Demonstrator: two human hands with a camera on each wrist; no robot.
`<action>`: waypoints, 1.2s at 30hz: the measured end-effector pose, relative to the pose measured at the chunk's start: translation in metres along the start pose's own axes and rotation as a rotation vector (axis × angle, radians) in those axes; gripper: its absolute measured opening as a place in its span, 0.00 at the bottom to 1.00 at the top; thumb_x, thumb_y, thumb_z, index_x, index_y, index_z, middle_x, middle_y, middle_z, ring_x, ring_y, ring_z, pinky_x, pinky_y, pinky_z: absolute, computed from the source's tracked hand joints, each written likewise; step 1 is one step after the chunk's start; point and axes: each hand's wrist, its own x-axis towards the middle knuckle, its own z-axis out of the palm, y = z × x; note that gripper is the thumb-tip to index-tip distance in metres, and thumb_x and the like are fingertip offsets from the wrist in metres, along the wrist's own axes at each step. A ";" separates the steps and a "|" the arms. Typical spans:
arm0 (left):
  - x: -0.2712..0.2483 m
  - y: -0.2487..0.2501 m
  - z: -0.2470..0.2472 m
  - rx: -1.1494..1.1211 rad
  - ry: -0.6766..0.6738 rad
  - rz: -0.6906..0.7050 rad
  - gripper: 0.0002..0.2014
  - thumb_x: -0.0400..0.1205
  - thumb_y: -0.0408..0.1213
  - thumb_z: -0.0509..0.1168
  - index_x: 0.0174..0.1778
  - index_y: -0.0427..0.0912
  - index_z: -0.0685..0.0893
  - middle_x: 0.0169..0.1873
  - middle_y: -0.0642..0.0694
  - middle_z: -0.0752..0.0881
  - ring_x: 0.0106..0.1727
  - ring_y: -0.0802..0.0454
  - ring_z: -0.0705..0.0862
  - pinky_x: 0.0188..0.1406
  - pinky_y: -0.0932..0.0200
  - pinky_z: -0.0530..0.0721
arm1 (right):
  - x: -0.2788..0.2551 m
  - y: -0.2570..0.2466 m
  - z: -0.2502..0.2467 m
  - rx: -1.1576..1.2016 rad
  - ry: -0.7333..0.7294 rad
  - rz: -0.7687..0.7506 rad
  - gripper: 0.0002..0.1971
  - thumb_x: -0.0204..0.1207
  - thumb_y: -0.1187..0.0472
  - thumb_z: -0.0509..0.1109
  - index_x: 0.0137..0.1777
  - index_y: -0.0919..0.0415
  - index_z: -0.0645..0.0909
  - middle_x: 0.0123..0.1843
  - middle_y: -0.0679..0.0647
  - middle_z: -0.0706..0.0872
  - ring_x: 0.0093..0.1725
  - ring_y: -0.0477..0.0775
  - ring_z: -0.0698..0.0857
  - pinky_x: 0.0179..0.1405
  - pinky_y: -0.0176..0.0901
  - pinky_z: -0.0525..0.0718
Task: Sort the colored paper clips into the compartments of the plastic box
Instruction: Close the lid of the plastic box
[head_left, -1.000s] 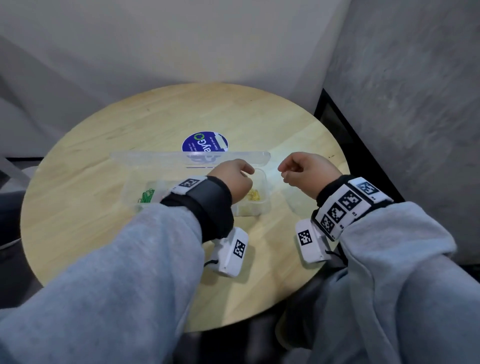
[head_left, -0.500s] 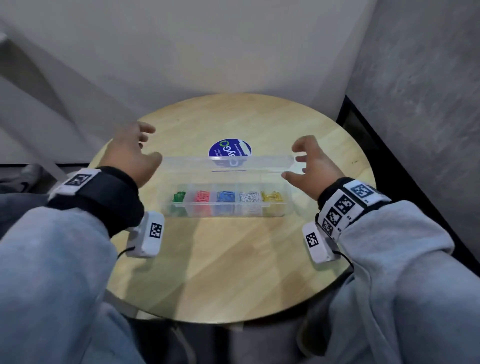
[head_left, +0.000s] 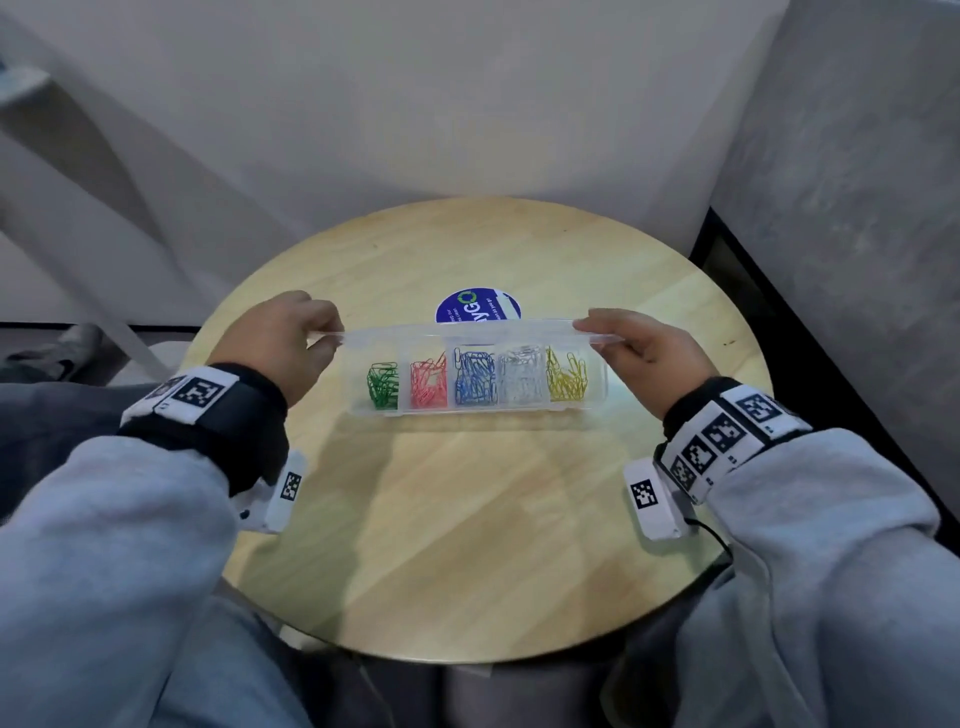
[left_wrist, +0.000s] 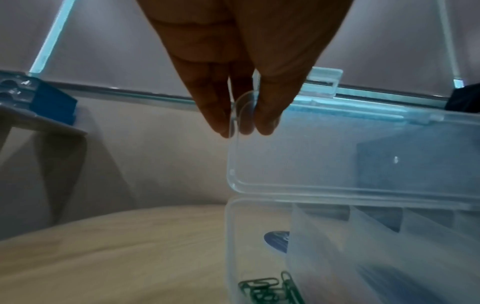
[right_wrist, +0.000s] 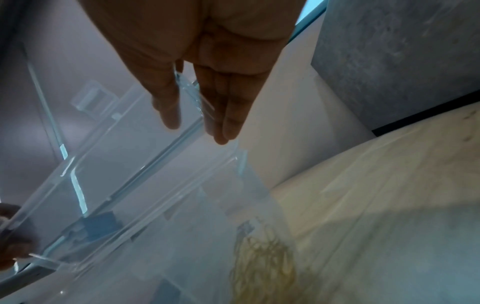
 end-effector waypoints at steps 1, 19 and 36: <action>-0.002 0.000 0.001 -0.008 0.019 0.015 0.06 0.78 0.30 0.65 0.46 0.36 0.86 0.46 0.39 0.84 0.49 0.38 0.81 0.42 0.58 0.68 | 0.000 0.001 0.000 0.024 -0.003 0.004 0.11 0.79 0.63 0.66 0.57 0.51 0.86 0.62 0.42 0.81 0.58 0.41 0.81 0.56 0.13 0.69; -0.012 0.011 -0.005 -0.141 0.014 -0.135 0.02 0.78 0.32 0.63 0.42 0.39 0.81 0.42 0.43 0.87 0.41 0.43 0.78 0.27 0.66 0.67 | -0.009 -0.010 -0.005 -0.069 -0.032 0.078 0.10 0.81 0.56 0.63 0.50 0.40 0.84 0.45 0.42 0.87 0.53 0.51 0.85 0.49 0.35 0.78; -0.032 0.017 0.055 0.261 -0.711 0.008 0.45 0.78 0.66 0.52 0.82 0.51 0.34 0.82 0.39 0.35 0.84 0.44 0.36 0.82 0.47 0.41 | -0.019 -0.011 0.027 -0.927 -0.703 -0.053 0.51 0.70 0.30 0.62 0.83 0.47 0.34 0.85 0.48 0.34 0.84 0.53 0.36 0.82 0.55 0.39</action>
